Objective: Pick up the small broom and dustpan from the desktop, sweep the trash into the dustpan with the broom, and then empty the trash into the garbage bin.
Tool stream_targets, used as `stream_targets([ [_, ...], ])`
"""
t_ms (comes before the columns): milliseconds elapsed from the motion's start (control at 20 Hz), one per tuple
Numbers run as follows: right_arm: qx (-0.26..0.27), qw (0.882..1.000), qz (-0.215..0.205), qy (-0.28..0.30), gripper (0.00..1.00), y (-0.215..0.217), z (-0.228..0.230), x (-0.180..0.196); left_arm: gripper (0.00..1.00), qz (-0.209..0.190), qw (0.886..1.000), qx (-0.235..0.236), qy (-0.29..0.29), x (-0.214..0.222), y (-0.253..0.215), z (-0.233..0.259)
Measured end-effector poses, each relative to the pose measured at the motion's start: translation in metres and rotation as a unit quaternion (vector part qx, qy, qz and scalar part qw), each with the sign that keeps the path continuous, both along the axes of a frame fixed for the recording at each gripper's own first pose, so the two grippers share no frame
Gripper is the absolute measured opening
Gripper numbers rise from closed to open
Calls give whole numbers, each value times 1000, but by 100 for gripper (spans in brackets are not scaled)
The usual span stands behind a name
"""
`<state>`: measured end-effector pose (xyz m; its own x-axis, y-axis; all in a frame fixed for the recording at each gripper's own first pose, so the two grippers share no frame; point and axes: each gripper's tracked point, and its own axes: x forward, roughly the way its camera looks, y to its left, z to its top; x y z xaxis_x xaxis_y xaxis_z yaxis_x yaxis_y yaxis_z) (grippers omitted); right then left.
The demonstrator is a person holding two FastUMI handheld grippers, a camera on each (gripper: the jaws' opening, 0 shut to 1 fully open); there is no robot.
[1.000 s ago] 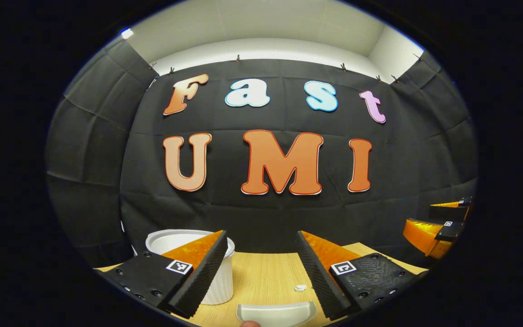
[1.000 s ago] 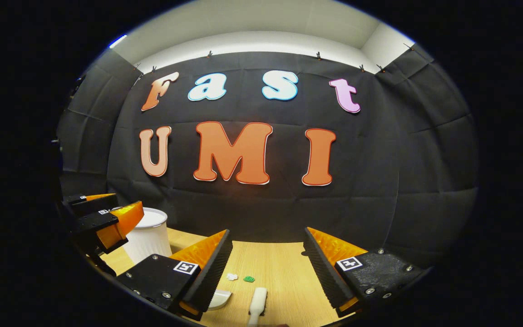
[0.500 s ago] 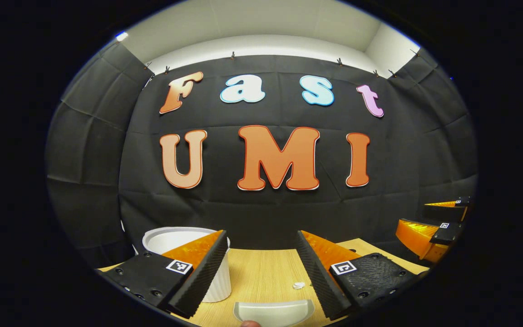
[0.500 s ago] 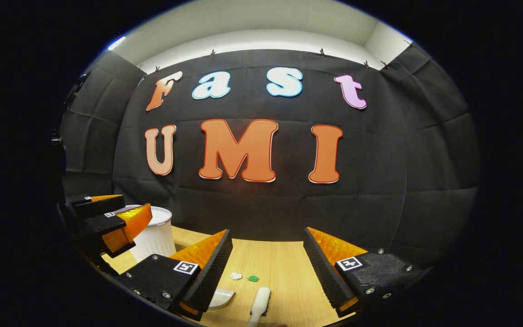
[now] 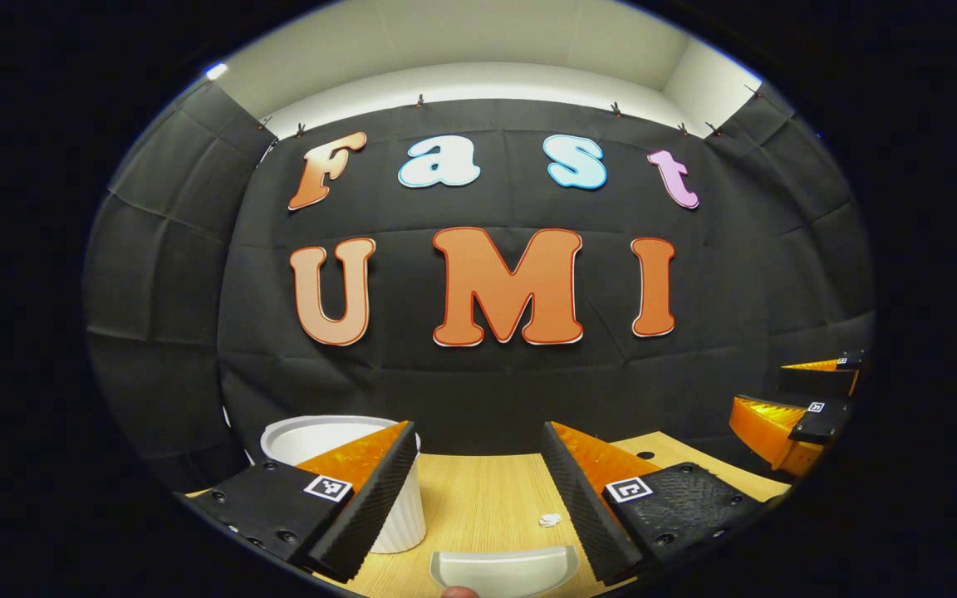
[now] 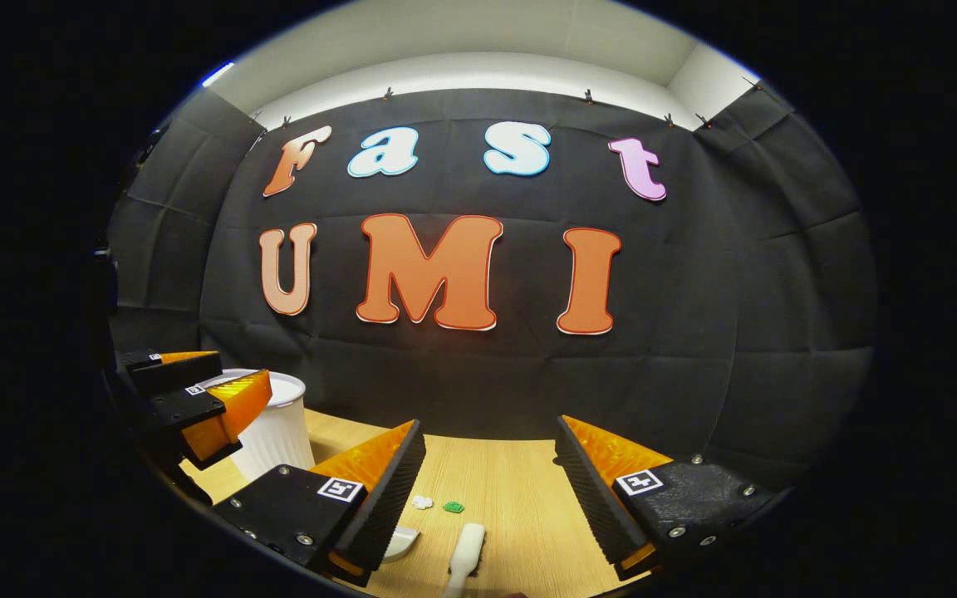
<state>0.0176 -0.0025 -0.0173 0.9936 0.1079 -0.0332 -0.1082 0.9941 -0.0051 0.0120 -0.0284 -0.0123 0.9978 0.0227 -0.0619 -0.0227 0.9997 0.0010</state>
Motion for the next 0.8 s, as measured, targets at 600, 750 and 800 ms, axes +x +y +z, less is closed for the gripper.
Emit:
stream_targets([
  [600,-4,1000,-2,12,95,5,-8,3,94,-11,1000,-7,4,4,11,-5],
  [750,-7,1000,0,18,95,6,-13,2,94,-20,1000,-4,6,3,5,-7],
  [800,-10,1000,1,22,95,7,-16,3,94,-23,1000,-7,13,2,0,-11],
])
